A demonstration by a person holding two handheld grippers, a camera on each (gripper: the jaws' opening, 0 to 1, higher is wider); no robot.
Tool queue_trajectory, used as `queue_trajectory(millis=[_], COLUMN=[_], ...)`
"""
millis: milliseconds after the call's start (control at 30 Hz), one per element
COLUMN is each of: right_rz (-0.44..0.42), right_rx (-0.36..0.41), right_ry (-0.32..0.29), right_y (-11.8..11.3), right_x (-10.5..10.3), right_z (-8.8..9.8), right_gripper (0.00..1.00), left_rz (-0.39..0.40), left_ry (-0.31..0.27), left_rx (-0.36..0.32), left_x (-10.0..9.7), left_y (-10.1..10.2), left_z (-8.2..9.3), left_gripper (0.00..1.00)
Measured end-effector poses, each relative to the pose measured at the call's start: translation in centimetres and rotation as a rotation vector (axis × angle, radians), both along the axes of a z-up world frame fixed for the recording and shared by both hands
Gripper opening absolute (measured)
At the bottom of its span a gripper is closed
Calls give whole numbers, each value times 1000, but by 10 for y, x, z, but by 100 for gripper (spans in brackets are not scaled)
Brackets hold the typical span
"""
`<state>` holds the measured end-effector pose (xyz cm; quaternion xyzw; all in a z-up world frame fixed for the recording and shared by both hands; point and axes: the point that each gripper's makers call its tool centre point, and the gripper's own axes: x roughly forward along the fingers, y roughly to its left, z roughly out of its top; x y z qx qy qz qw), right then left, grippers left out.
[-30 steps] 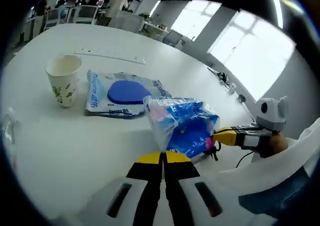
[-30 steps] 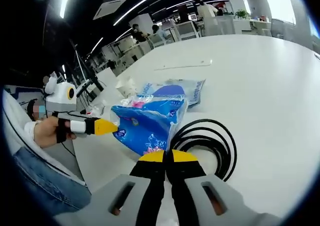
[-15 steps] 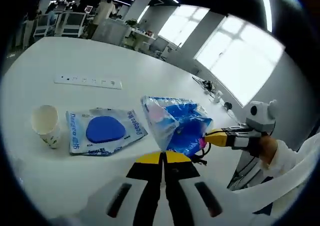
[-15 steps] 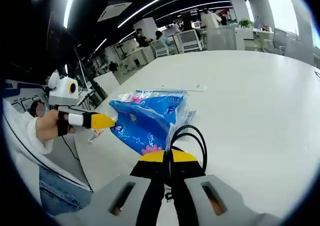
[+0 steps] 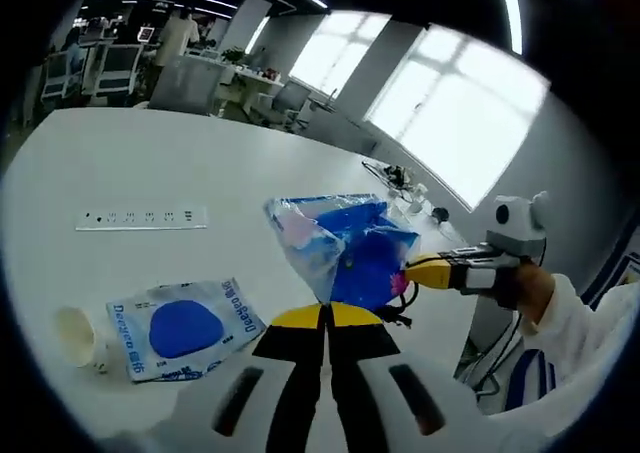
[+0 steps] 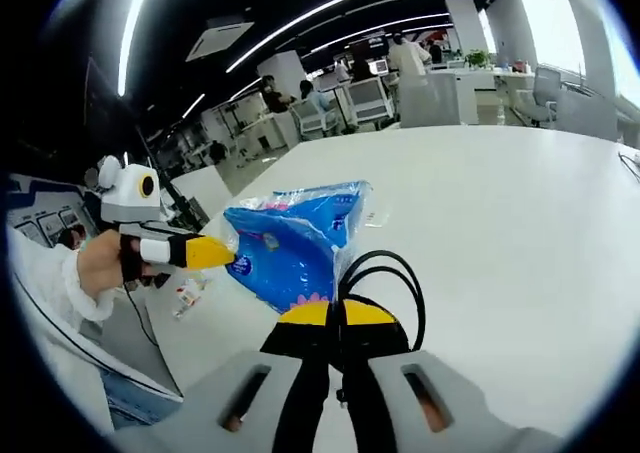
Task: Arrange the tabletop items into an orderly group along one side of the table until the central work area is clear of visible clutter.
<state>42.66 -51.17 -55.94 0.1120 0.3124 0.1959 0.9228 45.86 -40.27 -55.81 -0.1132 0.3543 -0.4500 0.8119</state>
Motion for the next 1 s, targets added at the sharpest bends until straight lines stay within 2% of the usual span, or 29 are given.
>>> queue_trajectory(millis=[500, 600, 700, 800, 1000], right_rz=[-19, -26, -33, -29, 23], right_rx=[-23, 2, 22, 54, 89], right_ry=[66, 93, 118, 146, 223], right_y=[-15, -14, -10, 4, 38], right_x=[-4, -11, -18, -32, -60], right_z=[-32, -44, -53, -68, -102], right_gripper=[0, 0, 0, 0, 0], left_rz=[-46, -61, -71, -77, -36], left_ry=[63, 73, 90, 100, 185], left_rx=[61, 76, 83, 102, 119], left_x=[-10, -16, -24, -35, -57], left_y=[-17, -17, -11, -2, 32], left_z=[-38, -46, -54, -64, -98], left_gripper=[0, 0, 0, 0, 0])
